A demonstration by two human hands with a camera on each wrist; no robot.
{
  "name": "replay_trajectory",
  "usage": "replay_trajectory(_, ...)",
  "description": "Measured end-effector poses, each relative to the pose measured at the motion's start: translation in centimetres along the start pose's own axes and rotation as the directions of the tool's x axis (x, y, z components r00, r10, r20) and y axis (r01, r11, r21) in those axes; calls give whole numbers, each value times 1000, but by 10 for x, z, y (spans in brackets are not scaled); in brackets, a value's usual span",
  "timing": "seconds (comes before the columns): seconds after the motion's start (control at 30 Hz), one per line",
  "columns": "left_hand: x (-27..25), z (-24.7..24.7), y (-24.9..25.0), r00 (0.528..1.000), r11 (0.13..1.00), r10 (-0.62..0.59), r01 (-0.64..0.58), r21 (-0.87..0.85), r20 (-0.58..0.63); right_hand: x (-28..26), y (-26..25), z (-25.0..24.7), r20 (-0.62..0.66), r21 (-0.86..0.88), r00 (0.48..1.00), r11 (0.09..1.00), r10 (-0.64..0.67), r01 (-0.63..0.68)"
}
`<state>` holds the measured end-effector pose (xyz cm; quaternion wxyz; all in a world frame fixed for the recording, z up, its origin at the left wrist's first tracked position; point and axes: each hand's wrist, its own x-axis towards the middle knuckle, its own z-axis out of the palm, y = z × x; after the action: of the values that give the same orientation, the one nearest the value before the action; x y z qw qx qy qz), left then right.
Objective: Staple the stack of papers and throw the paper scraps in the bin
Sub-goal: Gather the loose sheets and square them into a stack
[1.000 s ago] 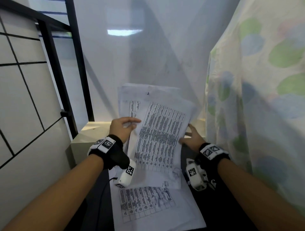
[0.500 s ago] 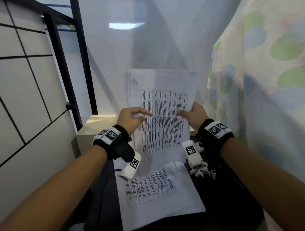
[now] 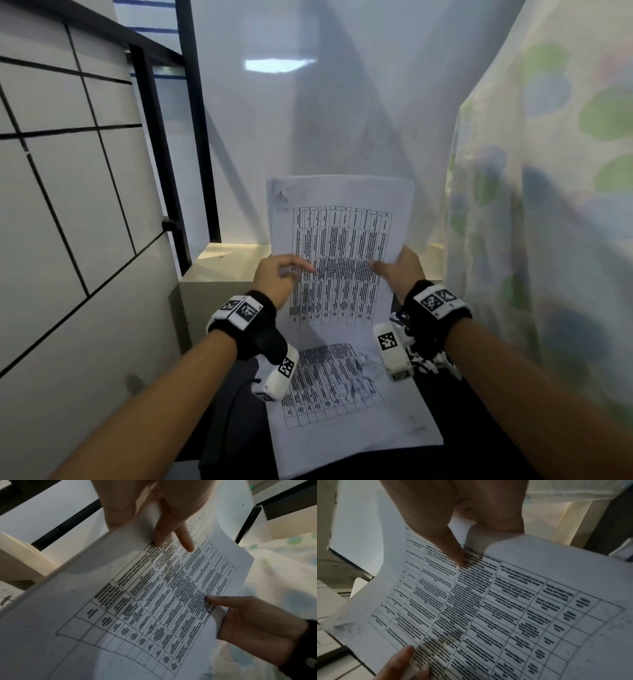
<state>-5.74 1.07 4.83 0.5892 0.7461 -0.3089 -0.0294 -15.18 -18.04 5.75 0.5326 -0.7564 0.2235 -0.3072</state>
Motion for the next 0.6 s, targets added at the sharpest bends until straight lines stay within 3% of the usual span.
replay_trajectory(0.13,6,-2,8,999,998,41,-42,-52,-18,15,6,1,-80,-50,996,998,-44,40)
replay_trajectory(0.2,3,-3,1,1000,998,26,-27,-48,-11,11,10,2,-43,-41,999,999,-21,19)
replay_trajectory(0.3,-4,-1,-35,984,989,-131,122,86,118,-8,21,5,84,-71,994,996,67,-61)
replay_trajectory(0.37,-8,-1,-63,944,923,-270,197,332,190,-14,31,7,132,-111,987,991,89,-74)
replay_trajectory(0.47,-19,-6,-83,856,657,-504,298,692,111,-12,31,5,93,-81,993,994,79,-71)
replay_trajectory(0.53,-23,-10,-91,791,566,-609,378,733,62,-8,31,3,37,-74,997,995,63,-60)
replay_trajectory(0.6,-24,-11,-98,752,585,-656,460,667,57,-3,32,-1,-30,-63,998,997,46,-48)
